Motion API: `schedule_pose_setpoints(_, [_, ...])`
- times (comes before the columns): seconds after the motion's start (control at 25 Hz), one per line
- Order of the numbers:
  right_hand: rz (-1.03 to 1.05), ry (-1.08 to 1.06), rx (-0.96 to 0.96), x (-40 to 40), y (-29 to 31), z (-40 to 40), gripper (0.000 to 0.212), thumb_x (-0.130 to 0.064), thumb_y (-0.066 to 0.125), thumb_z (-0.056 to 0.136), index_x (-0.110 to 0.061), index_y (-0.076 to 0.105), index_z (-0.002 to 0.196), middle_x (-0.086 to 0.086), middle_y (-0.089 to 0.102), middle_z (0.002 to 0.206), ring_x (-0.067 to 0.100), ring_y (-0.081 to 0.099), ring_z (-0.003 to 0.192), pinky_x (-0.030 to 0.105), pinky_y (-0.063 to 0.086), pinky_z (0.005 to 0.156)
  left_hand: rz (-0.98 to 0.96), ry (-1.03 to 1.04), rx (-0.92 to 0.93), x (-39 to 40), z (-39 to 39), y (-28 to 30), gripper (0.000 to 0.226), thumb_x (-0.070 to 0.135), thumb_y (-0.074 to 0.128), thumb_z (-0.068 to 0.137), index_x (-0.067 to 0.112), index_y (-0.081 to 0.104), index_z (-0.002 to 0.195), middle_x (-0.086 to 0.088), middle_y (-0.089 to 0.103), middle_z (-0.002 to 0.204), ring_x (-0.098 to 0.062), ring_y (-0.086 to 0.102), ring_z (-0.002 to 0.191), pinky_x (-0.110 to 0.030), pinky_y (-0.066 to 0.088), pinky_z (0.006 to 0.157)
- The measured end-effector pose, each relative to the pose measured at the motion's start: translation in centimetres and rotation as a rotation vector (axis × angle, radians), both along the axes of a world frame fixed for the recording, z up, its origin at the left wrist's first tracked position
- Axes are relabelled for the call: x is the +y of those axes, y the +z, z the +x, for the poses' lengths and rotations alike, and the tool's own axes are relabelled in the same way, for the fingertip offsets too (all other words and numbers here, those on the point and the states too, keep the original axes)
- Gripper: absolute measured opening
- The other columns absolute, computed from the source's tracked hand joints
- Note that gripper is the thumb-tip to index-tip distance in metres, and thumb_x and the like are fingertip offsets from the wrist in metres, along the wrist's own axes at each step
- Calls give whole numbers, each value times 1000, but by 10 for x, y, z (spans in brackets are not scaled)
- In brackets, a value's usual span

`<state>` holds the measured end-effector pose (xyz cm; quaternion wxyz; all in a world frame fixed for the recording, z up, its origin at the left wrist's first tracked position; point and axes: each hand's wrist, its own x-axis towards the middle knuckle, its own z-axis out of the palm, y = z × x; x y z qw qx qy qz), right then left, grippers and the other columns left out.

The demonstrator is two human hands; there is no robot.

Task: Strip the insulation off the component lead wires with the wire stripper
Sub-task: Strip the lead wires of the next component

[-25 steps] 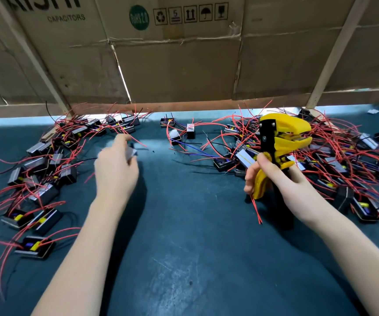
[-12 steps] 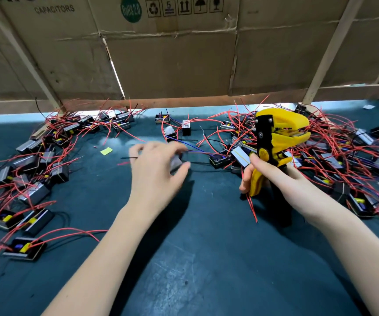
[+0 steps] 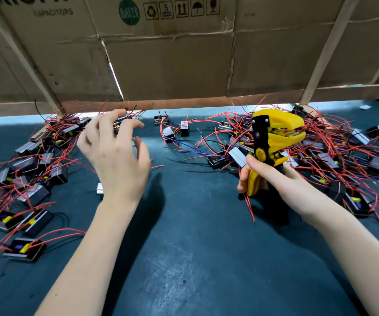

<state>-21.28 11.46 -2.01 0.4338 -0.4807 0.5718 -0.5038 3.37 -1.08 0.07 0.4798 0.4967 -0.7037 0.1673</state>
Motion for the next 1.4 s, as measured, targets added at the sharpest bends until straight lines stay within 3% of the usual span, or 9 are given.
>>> schedule_pose_setpoints(0.24, [2,1,-10,3,4,3,51,-58,62,80,-7,69,78,18,72,82,27,71,80,22,53,70,273,289,-132,-20,31,-11,34,18,56,79,9,64,111,-18,51,136,-41,27,140,-59,5,118])
schedule_pose_setpoints(0.36, [8,-5,-21,3,5,3,51,-55,61,80,-5,68,79,20,72,82,28,71,80,23,53,70,322,319,-176,-25,40,-13,34,13,59,80,3,63,112,-23,47,139,-43,20,143,-58,-1,119])
schedule_pose_setpoints(0.6, [-15,4,-28,7,9,6,59,-56,63,74,3,64,82,26,67,85,25,68,77,23,53,67,69,246,-122,-19,33,-5,34,2,52,76,7,70,105,-16,60,133,-45,24,143,-49,-9,120])
schedule_pose_setpoints(0.72, [-15,9,-32,9,13,6,61,-53,61,73,6,62,85,29,65,88,23,67,76,21,53,67,-65,14,-78,-17,25,3,25,2,55,80,8,69,100,-13,66,119,-38,44,126,-44,22,115])
schedule_pose_setpoints(0.8, [-13,6,-44,9,13,7,61,-52,62,72,7,62,86,30,65,88,24,67,76,22,53,67,110,-160,-156,-17,21,1,17,3,58,84,7,69,97,-10,68,103,-32,50,107,-37,39,94])
schedule_pose_setpoints(0.96, [-11,4,-47,11,11,6,59,-49,62,73,8,63,88,29,66,88,27,68,78,26,56,71,658,-94,-269,-23,30,-13,21,18,68,85,15,67,106,-3,67,106,-28,51,111,-41,47,88])
schedule_pose_setpoints(1.12, [-5,5,-39,10,12,6,58,-49,62,74,7,64,88,27,67,87,29,68,80,24,55,71,864,-20,-236,-26,40,-12,17,16,69,80,23,67,95,3,66,94,-26,60,99,-37,51,83])
schedule_pose_setpoints(1.28, [-8,6,-33,11,12,5,57,-49,62,74,5,64,88,26,68,87,31,68,82,25,55,71,830,23,-229,-23,36,-9,13,14,70,79,21,67,89,-2,68,94,-31,61,101,-40,50,86])
schedule_pose_setpoints(1.4, [-13,11,-24,11,12,5,56,-50,62,75,5,65,88,26,68,88,32,68,83,28,55,75,684,282,-280,-24,46,-4,40,39,79,74,17,63,103,-12,63,110,-35,55,108,-41,45,83])
